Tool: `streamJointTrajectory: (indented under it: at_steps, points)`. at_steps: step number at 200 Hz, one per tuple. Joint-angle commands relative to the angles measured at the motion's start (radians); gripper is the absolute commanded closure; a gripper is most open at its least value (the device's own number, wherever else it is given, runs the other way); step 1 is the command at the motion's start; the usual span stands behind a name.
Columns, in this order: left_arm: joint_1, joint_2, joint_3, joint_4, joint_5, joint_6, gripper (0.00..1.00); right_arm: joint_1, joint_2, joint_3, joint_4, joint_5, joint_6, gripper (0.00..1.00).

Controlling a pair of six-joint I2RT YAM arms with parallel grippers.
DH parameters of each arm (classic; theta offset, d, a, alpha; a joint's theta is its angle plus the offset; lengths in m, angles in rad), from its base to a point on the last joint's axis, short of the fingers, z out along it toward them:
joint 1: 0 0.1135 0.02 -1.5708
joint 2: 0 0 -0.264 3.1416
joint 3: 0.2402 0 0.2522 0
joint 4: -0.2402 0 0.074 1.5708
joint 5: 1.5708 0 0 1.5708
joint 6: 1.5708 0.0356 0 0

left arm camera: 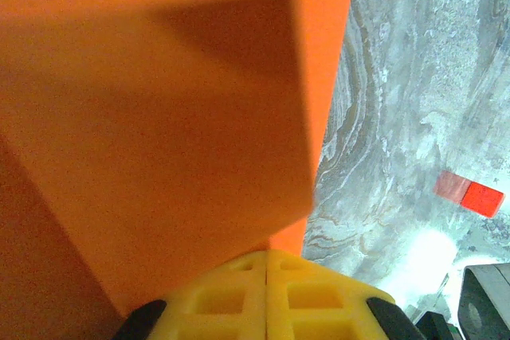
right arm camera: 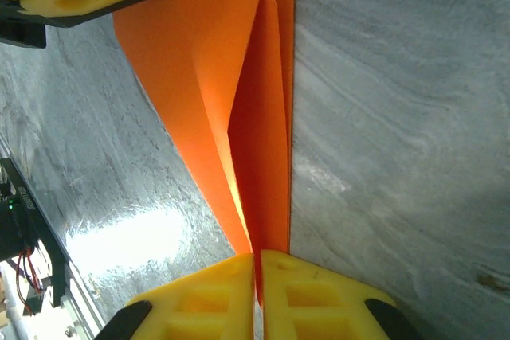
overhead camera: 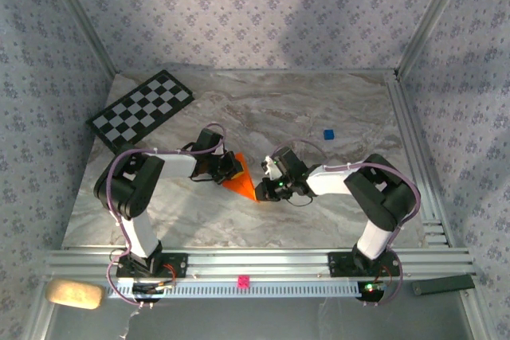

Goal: Fold a paper plane with a square sheet of paper (pick it up from the middle)
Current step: Fourth fold the wing at the center of the table.

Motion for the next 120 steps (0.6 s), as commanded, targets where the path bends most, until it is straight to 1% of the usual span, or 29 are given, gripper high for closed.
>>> streamJointTrajectory:
  at_steps: [1, 32, 53, 95, 120]
  points:
    - [0.007, 0.033, -0.016, -0.050, -0.045, 0.021, 0.93, 0.001, 0.018, -0.022, -0.111, 0.006, -0.029, 0.90]
    - [0.006, 0.031, -0.018, -0.050, -0.045, 0.019, 0.94, 0.003, 0.003, -0.022, -0.114, 0.037, -0.024, 0.92]
    - [0.008, 0.031, -0.014, -0.052, -0.045, 0.021, 0.94, 0.002, -0.017, 0.001, -0.154, 0.067, -0.039, 0.88]
    - [0.008, 0.031, -0.011, -0.058, -0.044, 0.024, 0.94, 0.010, 0.000, 0.015, -0.186, 0.075, -0.057, 0.87]
    - [0.009, 0.032, -0.011, -0.058, -0.044, 0.025, 0.94, 0.017, 0.010, 0.002, -0.176, 0.072, -0.053, 0.91]
